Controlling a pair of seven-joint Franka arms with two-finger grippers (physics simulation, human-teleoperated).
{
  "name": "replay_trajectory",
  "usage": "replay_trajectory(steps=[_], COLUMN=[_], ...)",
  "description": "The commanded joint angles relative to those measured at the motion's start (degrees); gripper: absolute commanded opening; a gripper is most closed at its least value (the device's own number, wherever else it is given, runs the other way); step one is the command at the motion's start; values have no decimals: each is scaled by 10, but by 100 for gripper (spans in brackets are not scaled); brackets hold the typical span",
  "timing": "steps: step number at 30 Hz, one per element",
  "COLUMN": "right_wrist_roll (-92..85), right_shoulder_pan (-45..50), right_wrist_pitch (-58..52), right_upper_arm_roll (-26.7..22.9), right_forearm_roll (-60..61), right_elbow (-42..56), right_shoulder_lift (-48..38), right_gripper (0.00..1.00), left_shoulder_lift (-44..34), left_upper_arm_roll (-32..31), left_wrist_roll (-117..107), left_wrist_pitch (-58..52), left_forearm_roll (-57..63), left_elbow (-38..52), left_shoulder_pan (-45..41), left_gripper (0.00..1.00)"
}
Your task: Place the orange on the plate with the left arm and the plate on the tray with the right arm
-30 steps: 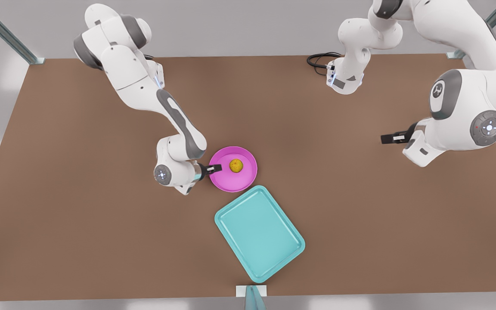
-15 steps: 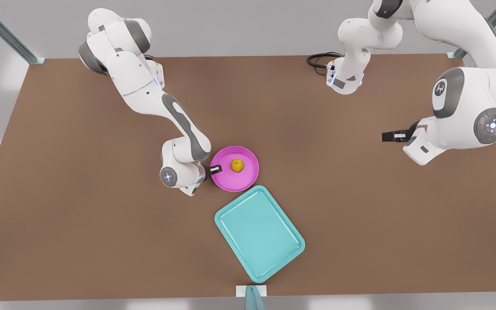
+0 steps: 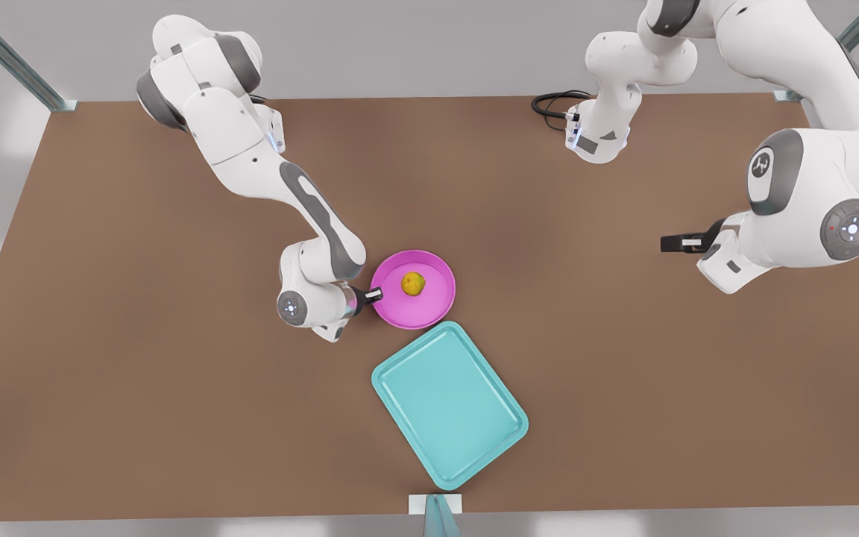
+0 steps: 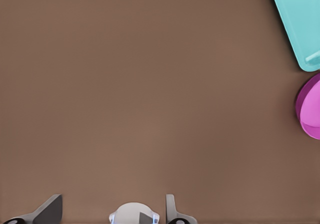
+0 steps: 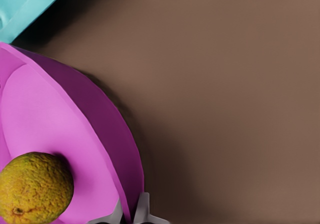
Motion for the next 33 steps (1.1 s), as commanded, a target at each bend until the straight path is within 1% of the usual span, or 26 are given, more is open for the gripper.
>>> replay_trajectory(steps=[1, 4, 6, 8, 11, 12, 16, 19, 20, 21, 27, 28, 29, 30, 31, 32, 33], right_wrist_roll=[-6, -4, -4, -4, -9, -8, -39, -59, -58, -59, -61, -55, -60, -61, -58, -55, -48], right_shoulder_pan=[-1, -6, -7, -8, -8, -8, -21, -20, -19, -18, -16, -21, -17, -19, -15, -5, -5], right_wrist_pitch=[-41, -66, -84, -106, -105, -99, -92, -68, -67, -55, -55, -187, -389, -464, -544, -609, -616], right_upper_arm_roll=[0, 0, 0, -2, -5, -8, -10, -8, -4, -3, -3, -23, -118, -137, -137, -132, -132], right_forearm_roll=[-2, 2, 8, 17, 17, 17, 17, 18, 19, 19, 19, 12, -38, -142, -327, -442, -440], right_elbow=[17, 57, 108, 202, 351, 386, 491, 500, 500, 500, 496, 493, 493, 493, 493, 491, 457], right_shoulder_lift=[-5, -11, 3, 53, 153, 175, 245, 264, 264, 264, 258, 215, 164, 121, 47, -46, -119], right_gripper=[21, 21, 21, 21, 21, 21, 21, 21, 48, 100, 100, 100, 100, 100, 100, 100, 100], left_shoulder_lift=[0, 0, -1, -5, 0, 1, 3, 3, 3, 3, 3, 3, 3, 3, 3, 3, 3], left_upper_arm_roll=[1, 1, 1, 1, 1, 1, 1, 1, 1, 1, 1, 1, 1, 1, 1, 1, 1], left_wrist_roll=[16, 16, 16, 16, 17, 16, 16, 17, 17, 16, 16, 16, 16, 16, 16, 16, 16], left_wrist_pitch=[1, 1, -1, -3, 1, 1, 1, 1, 1, 1, 1, 1, 1, 1, 1, 1, 1], left_forearm_roll=[-1, -1, -1, -1, -1, -1, 0, 1, 2, 2, 3, 3, 3, 4, 4, 4, 4], left_elbow=[0, 0, 1, 3, 4, 4, 4, 4, 4, 4, 4, 4, 4, 4, 4, 4, 4], left_shoulder_pan=[0, 0, 0, -1, 0, 0, 0, 0, 0, 0, 0, 0, 0, 0, 0, 0, 0], left_gripper=[100, 100, 100, 100, 100, 100, 100, 100, 100, 100, 100, 100, 100, 100, 100, 100, 100])
